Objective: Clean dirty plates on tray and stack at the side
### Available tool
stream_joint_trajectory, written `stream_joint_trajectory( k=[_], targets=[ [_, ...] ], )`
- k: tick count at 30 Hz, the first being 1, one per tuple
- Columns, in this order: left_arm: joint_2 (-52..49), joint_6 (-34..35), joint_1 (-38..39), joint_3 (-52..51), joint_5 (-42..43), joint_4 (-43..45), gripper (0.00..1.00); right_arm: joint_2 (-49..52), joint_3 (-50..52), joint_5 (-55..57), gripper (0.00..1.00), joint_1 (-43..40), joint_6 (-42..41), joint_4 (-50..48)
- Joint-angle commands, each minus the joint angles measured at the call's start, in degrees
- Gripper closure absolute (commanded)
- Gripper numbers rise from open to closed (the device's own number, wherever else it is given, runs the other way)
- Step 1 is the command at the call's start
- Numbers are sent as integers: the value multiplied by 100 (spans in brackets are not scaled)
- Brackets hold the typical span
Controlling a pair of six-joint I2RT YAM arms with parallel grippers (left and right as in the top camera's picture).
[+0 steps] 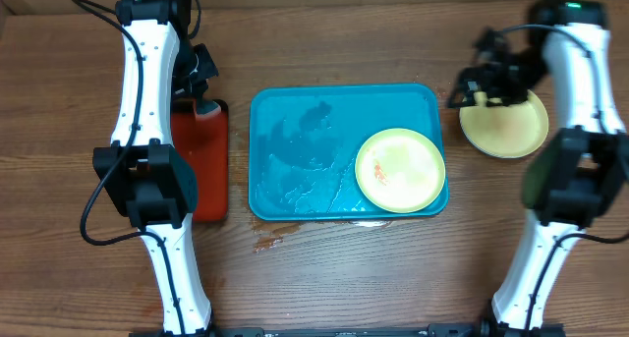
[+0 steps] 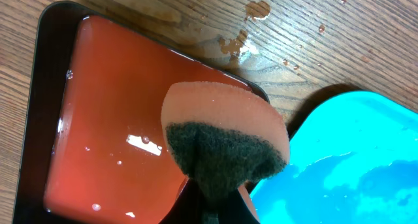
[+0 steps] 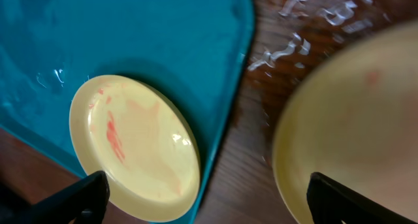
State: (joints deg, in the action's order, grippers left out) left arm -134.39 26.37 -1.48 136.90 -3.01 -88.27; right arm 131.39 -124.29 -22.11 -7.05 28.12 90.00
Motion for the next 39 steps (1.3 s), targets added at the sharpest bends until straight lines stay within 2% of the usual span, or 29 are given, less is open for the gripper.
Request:
stream_joint_trajectory(
  k=[1, 6, 14, 17, 20, 23, 24, 27, 33, 35, 37, 39],
  targets=[
    [-22, -107, 39, 83, 13, 7, 96, -227, 234, 728, 4, 647, 627, -254],
    [-22, -109, 39, 83, 11, 2, 96, -227, 807, 1652, 4, 1259, 804, -667],
    [-22, -109, 39, 83, 9, 46, 96, -227, 1731, 1648, 6, 1521, 986, -925],
    [-22, -107, 39, 83, 9, 55, 96, -227, 1764, 1591, 10, 1519, 986, -960],
    [-22, -107, 39, 83, 11, 52, 96, -225, 1764, 1397, 25, 1519, 984, -1069],
    [-22, -107, 39, 83, 11, 48, 96, -225, 1790, 1187, 52, 1519, 962, -1130],
    [-22, -107, 39, 83, 11, 46, 96, -225, 1803, 1172, 57, 1519, 960, -1132],
    [-22, -107, 39, 83, 11, 44, 96, -225, 1902, 1156, 66, 1519, 940, -1222],
    [-22, -109, 39, 83, 11, 46, 96, -225, 2363, 1158, 67, 1519, 800, -1572],
    [-22, -109, 39, 83, 11, 46, 96, -225, 2511, 1204, 76, 1519, 570, -1808],
    [-22, -111, 39, 83, 50, 39, 96, -225, 2546, 1213, 92, 1519, 201, -2009],
    [-22, -227, 39, 83, 299, 42, 96, -225, 2544, 1200, 96, 1519, -319, -2249]
  ],
)
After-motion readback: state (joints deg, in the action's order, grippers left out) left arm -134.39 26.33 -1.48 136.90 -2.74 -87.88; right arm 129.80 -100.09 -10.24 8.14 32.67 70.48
